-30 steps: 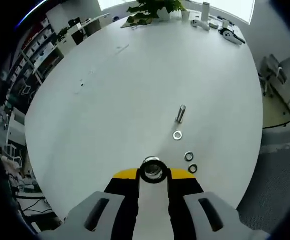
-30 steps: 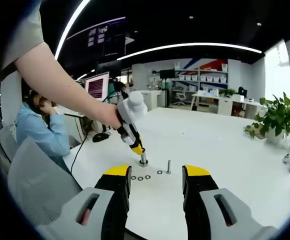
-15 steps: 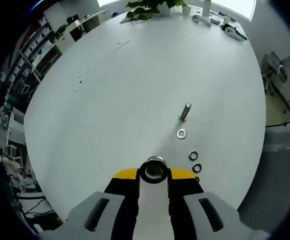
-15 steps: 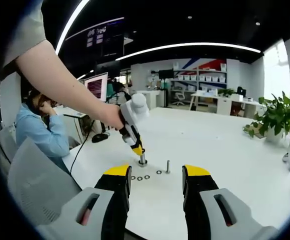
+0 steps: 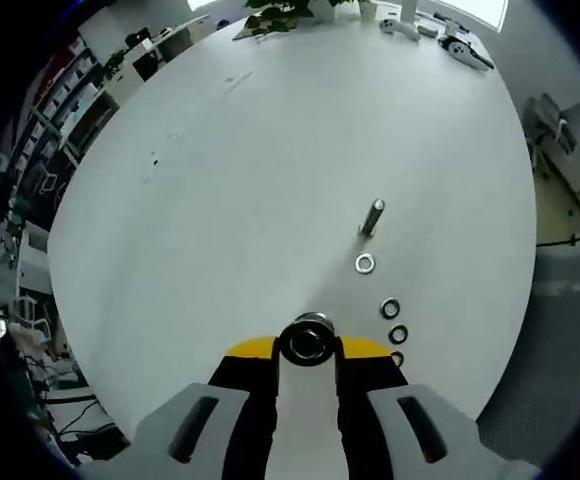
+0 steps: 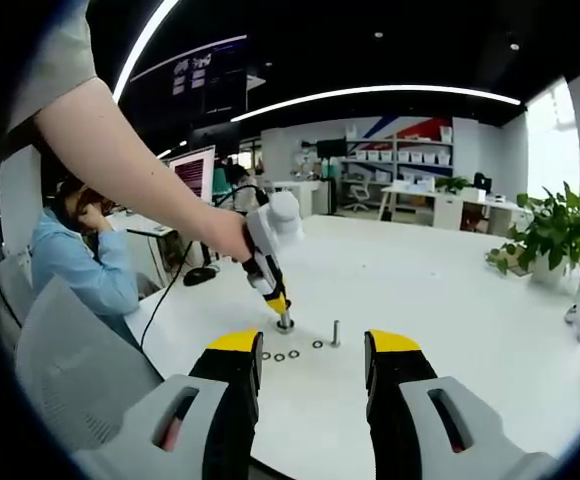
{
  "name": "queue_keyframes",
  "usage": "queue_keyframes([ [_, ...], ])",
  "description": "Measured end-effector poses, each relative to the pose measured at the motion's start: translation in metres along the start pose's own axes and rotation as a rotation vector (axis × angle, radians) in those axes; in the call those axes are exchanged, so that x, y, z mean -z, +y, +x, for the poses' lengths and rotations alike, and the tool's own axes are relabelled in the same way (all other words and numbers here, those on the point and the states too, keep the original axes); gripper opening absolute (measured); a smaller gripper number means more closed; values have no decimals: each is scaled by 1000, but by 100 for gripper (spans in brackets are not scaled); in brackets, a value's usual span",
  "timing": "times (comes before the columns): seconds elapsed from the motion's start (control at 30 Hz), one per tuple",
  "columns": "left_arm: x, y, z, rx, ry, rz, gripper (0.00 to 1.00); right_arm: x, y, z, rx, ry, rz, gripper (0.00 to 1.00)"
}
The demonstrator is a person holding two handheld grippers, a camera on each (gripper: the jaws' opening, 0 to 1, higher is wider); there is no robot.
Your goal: Place the washer onto the threaded stud by aligning its center hole with the stud, sliding it down to the base, and recovering from edge contact or off-axis alignment until the washer reaches the visible bottom stop.
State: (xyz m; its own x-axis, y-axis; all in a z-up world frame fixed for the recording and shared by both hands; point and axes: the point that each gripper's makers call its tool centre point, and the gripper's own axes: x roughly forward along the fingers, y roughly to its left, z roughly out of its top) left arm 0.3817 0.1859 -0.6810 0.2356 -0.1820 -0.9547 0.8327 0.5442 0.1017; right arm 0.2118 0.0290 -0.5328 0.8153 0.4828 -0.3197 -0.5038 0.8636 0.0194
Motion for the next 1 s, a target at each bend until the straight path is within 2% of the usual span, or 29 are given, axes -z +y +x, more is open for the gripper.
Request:
queue_keyframes([
  [0.2,-1,-1,0,-5,17,16,20,0,0,0,0,-2,3,43],
  [0.4,-5,-1,-2,7,0,-33,19,0,1,0,-4,-1,1,43],
  [0.5,-12,1,-5,10,-27,-50,12,0,1,0,-6,-1,0,43],
  [0.57,-11,-2,-4,34,-4,-34,3,0,1,0,-6,-3,1,43],
  [0.67,-8,-1,-4,17,-1,-27,4,-1,1,0,-7,-3,2,43],
  [0.77,-8,0,-4,15,-8,-48,4,0,0,0,-5,-3,4,43],
  [1.0,-11,-1,-3,13,-20,-32,2,0,-1,0,-1,-5,7,43],
])
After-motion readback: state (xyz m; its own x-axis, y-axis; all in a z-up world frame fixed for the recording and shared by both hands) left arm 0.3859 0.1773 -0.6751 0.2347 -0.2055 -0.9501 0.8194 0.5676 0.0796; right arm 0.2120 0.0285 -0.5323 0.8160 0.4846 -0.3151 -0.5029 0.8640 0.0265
